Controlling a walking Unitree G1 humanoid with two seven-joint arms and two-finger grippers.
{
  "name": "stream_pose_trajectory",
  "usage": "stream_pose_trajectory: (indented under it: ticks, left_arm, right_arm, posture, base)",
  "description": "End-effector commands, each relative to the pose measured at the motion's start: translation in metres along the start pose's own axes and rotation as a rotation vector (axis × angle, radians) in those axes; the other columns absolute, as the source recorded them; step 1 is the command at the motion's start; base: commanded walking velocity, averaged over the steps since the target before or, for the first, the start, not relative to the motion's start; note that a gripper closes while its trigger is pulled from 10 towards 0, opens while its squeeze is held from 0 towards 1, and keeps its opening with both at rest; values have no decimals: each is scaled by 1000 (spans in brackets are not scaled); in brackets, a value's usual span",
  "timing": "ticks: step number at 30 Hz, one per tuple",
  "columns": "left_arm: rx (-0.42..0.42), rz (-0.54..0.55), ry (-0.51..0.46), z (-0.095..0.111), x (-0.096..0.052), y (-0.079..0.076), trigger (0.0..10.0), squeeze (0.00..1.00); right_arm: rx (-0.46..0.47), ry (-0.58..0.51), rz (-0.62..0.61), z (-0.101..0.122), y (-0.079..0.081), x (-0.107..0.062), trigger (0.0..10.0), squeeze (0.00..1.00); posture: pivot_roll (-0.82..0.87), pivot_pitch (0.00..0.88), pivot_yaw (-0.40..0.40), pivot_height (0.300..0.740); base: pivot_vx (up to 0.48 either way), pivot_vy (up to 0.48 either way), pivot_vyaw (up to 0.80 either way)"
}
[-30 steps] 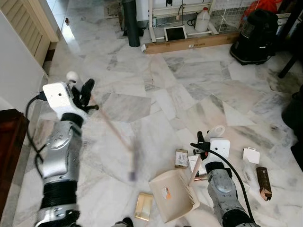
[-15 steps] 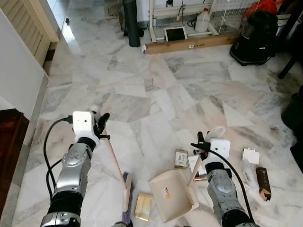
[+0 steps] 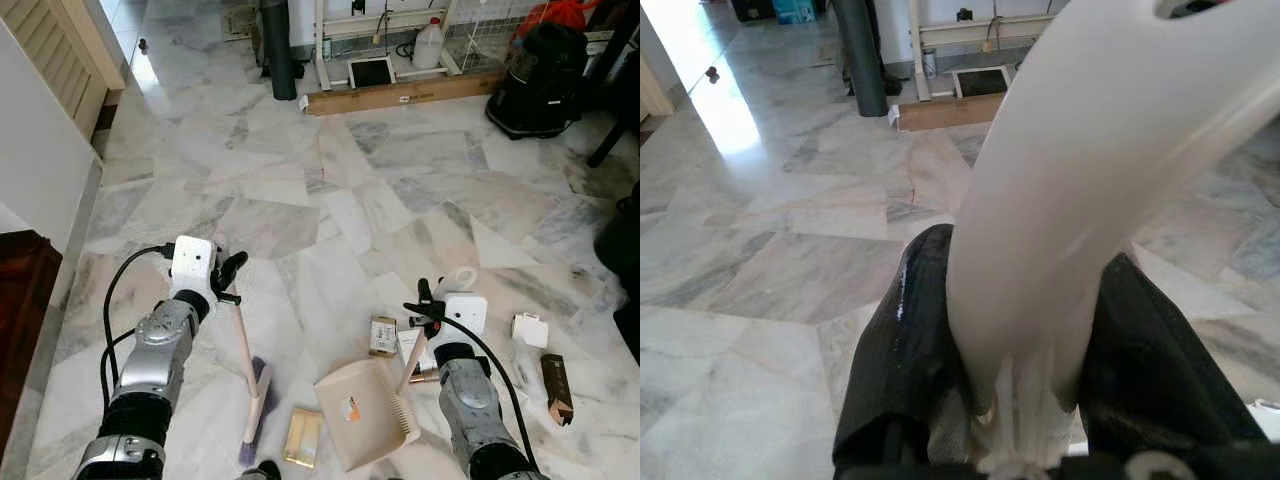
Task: Sweep floor
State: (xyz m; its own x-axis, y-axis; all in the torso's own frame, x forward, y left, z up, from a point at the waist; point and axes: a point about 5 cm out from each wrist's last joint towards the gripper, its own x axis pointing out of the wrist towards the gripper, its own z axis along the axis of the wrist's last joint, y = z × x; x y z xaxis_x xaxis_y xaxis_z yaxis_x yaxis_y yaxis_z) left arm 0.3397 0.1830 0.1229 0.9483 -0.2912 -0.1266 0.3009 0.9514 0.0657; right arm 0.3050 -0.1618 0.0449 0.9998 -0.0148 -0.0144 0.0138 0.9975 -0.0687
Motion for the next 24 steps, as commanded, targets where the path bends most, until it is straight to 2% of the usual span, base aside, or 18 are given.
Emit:
stream_pose_trajectory:
  ticks: [1,9,17,24]
  left_arm:
    - [-56,-78,78,-15,-5,-5,10000,0]
    - [-119,-154,117,-10,-4,-9,10000,0]
    - [-222,-154,82,2,3,-20,10000,0]
    - [-343,4,-4,14,14,-18,10000,0]
  right_arm:
    - [41,120,9,-22,8,-12,10000,0]
    - [45,120,4,-21,7,-11,10000,0]
    - [48,124,5,-22,7,-11,10000,0]
    - [62,121,25,-22,9,-13,10000,0]
  posture:
    - [16,188,63,740]
    - [13,187,65,740]
    - [15,187,65,740]
    - [4,185,62,740]
  base:
    - [0,0,0]
    - [0,0,0]
    - [0,0,0]
    - [0,0,0]
